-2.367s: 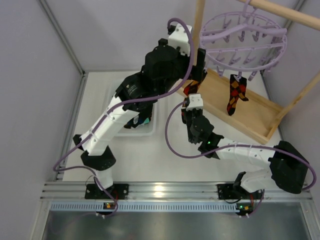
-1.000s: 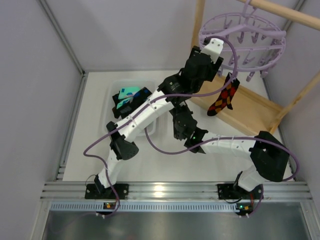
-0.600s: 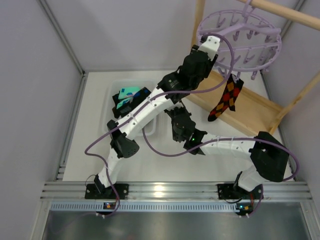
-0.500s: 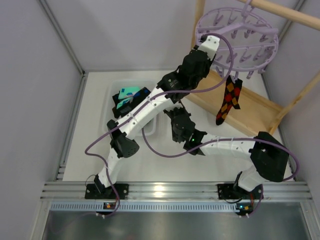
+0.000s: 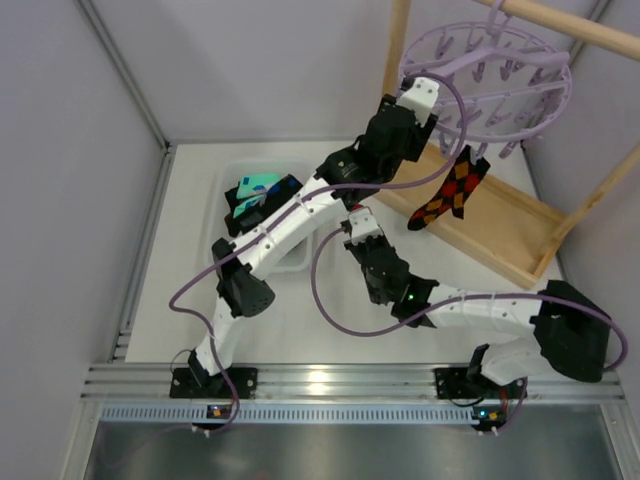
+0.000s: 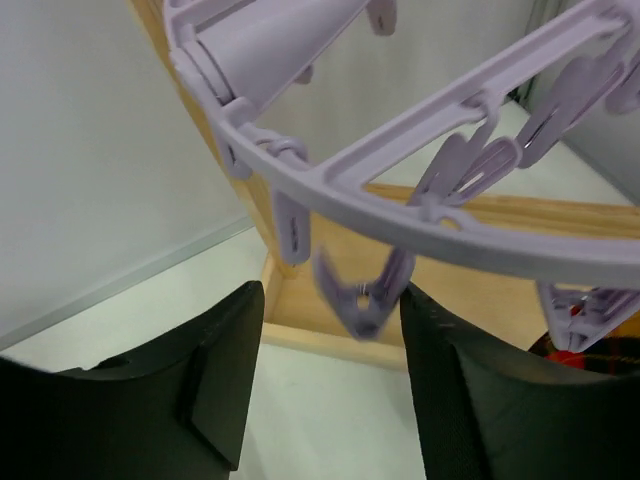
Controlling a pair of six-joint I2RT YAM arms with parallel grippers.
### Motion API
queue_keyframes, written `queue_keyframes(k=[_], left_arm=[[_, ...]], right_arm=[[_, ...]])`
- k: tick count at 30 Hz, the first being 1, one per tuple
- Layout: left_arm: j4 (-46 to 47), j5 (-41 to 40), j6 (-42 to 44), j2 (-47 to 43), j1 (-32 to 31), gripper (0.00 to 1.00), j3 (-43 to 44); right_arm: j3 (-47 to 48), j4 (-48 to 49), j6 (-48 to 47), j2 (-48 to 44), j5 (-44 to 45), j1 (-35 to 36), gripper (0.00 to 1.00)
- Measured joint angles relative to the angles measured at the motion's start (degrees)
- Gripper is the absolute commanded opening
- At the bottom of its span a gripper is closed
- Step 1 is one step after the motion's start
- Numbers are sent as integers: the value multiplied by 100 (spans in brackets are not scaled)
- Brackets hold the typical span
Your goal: Remove the socks clipped to the hanger
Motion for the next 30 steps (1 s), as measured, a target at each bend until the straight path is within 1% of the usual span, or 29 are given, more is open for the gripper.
queue_keyframes(k=[2, 3, 4, 6, 9, 12, 15, 18, 22, 25, 28, 30], left_arm=[[-13, -55, -74, -155, 0, 80, -317], [-37, -96, -125, -256, 0, 95, -501], [-57, -144, -151, -382, 0, 98, -693], [-63, -275, -304, -728, 0, 98, -1152], [-72, -487, -496, -1456, 0, 98, -1976], [-79, -826, -739, -2358, 0, 98, -2796], [2, -1215, -1012, -3362, 4, 98, -3718], [-83, -1578, -1373, -4411, 7, 98, -4763], [-535, -2055, -2022, -5744, 39, 98, -5895], [-1099, -2225, -2433, -6531, 68, 98, -6448], [-1624, -2221, -2677, -7184, 81, 98, -6758], [-1729, -2192, -2719, -7643, 81, 98, -6979]], right_arm=[[-313, -389, 476, -487, -498, -122, 0], [-485, -586, 739, -780, -787, -177, 0], [-667, -767, 981, -1080, -1051, -382, 0], [-964, -1060, 1379, -1600, -1488, -743, 0], [-1235, -1381, 1766, -2120, -2105, -1176, 0], [-1307, -1543, 2039, -2352, -2920, -1591, 0], [-1287, -1558, 2208, -2339, -3585, -1937, 0], [-1045, -1587, 2302, -1961, -4133, -2046, 0], [-201, -1563, 2455, -1023, -4876, -2057, 0], [693, -1541, 2540, -267, -5228, -2020, 0], [1766, -1495, 2575, 525, -5401, -1912, 0], [2483, -1456, 2640, 1058, -5493, -1814, 0]])
